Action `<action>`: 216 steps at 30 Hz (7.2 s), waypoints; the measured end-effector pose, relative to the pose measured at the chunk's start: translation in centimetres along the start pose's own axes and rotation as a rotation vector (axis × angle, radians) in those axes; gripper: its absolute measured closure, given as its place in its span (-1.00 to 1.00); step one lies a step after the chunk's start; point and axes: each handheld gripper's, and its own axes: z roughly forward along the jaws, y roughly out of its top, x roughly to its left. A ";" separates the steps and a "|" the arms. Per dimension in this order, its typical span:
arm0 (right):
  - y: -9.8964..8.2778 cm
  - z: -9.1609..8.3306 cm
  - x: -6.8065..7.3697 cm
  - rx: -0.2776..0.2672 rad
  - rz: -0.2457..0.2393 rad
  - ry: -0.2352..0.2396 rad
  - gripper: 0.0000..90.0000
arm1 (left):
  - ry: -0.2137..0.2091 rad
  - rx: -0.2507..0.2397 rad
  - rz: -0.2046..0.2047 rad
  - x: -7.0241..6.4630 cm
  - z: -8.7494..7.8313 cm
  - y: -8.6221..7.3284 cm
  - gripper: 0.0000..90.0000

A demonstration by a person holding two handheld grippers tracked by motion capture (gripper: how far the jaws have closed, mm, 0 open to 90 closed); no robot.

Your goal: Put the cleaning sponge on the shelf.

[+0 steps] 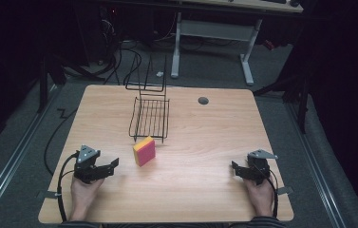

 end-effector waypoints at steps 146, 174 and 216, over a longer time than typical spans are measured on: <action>0.0 0.0 0.0 0.001 0.005 0.000 -0.41 | -0.214 -0.042 0.104 -4.3 0.3 4.5 0.36; 0.0 0.0 0.0 0.000 -0.001 -0.001 -0.41 | -0.200 -0.050 0.174 -3.4 1.4 10.3 0.36; 0.0 0.0 0.1 0.002 0.004 0.002 -0.41 | -0.098 -0.016 0.100 -2.1 11.2 12.0 0.36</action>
